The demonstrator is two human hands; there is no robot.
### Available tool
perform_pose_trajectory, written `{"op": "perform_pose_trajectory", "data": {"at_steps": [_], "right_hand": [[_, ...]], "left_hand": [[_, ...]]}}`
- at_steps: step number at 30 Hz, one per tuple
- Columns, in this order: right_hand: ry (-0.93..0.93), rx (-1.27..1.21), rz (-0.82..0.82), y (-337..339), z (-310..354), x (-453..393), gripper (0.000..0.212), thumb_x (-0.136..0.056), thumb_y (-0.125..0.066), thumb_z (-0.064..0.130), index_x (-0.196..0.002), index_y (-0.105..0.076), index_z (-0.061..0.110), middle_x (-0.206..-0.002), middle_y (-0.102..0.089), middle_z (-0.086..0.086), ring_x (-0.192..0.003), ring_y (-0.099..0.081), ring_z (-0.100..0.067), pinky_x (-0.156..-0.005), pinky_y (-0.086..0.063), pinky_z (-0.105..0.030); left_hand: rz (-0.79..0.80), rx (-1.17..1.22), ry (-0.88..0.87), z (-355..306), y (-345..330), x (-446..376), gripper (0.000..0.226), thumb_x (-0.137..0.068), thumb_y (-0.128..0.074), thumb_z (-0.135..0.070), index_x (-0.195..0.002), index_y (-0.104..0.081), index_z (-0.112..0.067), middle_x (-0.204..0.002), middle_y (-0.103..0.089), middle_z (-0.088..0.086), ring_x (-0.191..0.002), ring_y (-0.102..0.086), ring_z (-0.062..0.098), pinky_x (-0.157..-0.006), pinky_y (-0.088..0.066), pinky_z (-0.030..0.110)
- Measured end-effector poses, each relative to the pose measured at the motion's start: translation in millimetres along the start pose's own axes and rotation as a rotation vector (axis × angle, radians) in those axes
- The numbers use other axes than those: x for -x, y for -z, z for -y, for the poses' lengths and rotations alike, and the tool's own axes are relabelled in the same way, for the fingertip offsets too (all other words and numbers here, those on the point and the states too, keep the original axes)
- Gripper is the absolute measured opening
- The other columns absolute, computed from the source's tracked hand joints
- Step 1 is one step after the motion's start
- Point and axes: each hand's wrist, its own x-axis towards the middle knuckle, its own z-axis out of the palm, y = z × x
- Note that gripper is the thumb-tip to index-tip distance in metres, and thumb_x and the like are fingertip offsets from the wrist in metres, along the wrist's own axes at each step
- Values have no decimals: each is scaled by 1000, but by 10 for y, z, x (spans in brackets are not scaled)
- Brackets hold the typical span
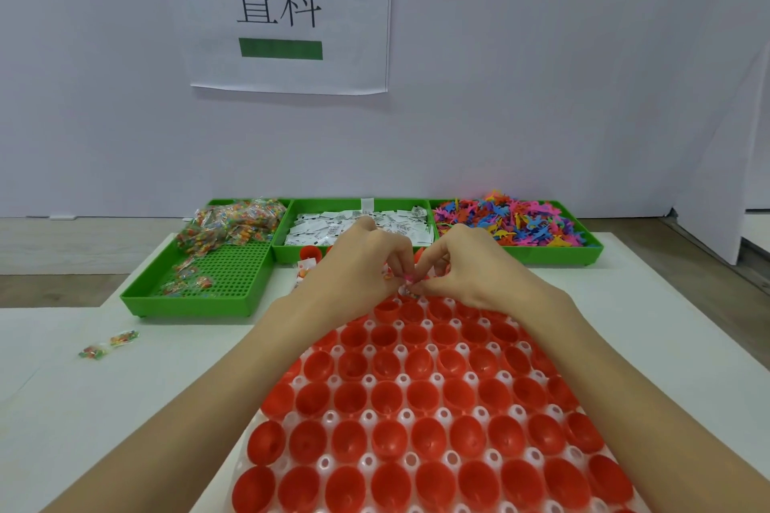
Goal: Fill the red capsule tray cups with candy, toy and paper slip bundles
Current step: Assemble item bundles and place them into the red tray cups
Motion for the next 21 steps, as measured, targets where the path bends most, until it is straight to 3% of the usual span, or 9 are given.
{"op": "perform_pose_trajectory", "data": {"at_steps": [6,12,16,19,21], "right_hand": [[-1,35,-34,-54,13,-19,10,-75,-88,32,-82,-81,31,-65,-55,14,-60,-50,1,-56,-34,-13],[-76,14,-28,-83,34,-9,16,-74,-87,29,-69,-73,36,-59,-53,17,-58,-49,3,-53,-32,-13],[-123,42,-45,-100,54,-5,24,-72,-85,28,-71,-62,34,-71,-58,15,-68,-55,1,-58,-43,-20],[-166,52,-49,-116,90,8,20,-71,-84,26,-67,-65,30,-71,-61,13,-75,-62,-9,-69,-56,-33],[-170,58,-51,-112,105,11,19,-71,-84,27,-65,-66,30,-69,-60,14,-76,-62,-12,-71,-56,-34]], "left_hand": [[-3,-2,-20,-9,-6,17,13,-83,-80,-12,-90,-75,-21,-80,-73,-15,-90,-45,14,-75,-43,30],[32,-16,-35,-19,8,-7,14,-83,-79,-12,-91,-75,-22,-79,-71,-14,-90,-44,13,-73,-42,29],[31,-15,-37,-17,14,-10,14,-82,-80,-12,-90,-75,-22,-73,-60,-20,-90,-44,12,-71,-40,28],[38,-56,-48,-33,4,-6,13,-83,-79,-13,-92,-75,-21,-79,-66,-12,-90,-41,12,-73,-44,31],[43,-70,-52,-42,3,-7,15,-83,-77,-12,-94,-75,-22,-81,-68,-9,-89,-39,11,-74,-44,31]]}}
